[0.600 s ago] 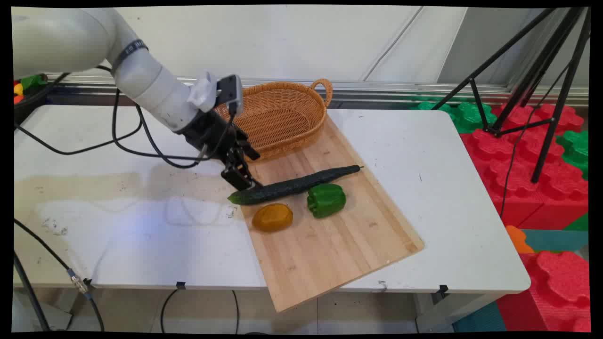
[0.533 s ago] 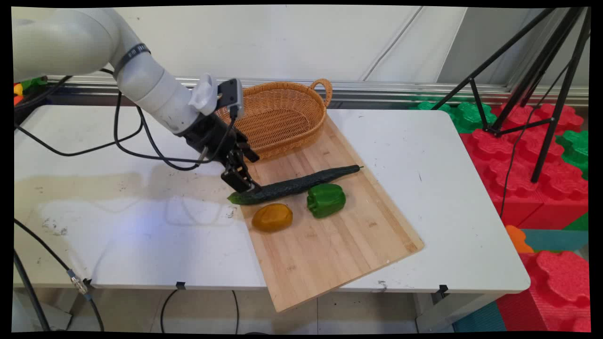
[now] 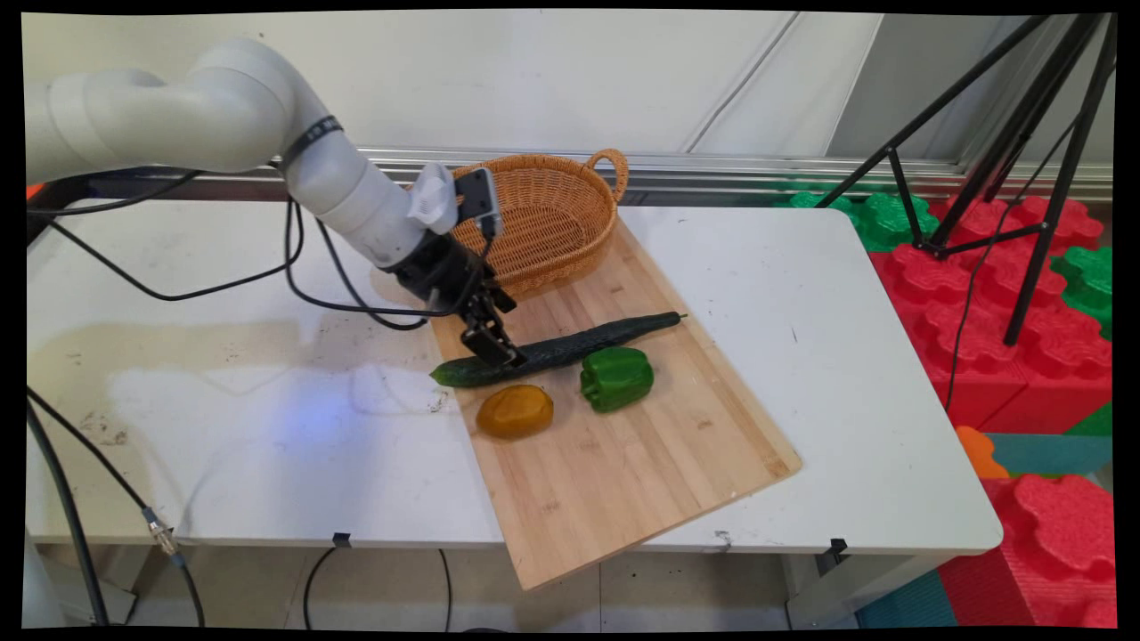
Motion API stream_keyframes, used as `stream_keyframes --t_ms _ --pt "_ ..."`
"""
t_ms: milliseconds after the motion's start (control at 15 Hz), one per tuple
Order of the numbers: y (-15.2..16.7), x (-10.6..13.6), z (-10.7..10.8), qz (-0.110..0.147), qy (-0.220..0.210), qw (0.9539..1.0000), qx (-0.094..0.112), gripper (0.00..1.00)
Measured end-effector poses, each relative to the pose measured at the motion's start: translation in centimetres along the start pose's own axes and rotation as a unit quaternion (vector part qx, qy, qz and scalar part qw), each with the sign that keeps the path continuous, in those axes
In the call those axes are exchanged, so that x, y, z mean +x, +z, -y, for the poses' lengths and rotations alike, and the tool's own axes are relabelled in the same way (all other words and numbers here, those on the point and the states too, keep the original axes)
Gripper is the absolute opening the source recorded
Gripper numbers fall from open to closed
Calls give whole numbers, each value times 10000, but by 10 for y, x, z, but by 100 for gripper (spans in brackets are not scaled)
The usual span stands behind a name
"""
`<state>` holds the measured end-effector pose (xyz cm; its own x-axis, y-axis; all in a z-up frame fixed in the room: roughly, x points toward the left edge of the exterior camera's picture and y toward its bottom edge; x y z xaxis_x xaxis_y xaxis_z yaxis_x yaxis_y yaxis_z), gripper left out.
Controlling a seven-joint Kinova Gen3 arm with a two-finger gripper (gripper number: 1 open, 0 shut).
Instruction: Pick up the cucumber from the cutting board
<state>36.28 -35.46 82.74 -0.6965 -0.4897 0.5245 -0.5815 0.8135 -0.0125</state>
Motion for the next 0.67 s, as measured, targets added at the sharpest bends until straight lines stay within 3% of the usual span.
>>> stream_keyframes --t_ms 667 --pt "42 15 7 -15 -180 9998 -57 100"
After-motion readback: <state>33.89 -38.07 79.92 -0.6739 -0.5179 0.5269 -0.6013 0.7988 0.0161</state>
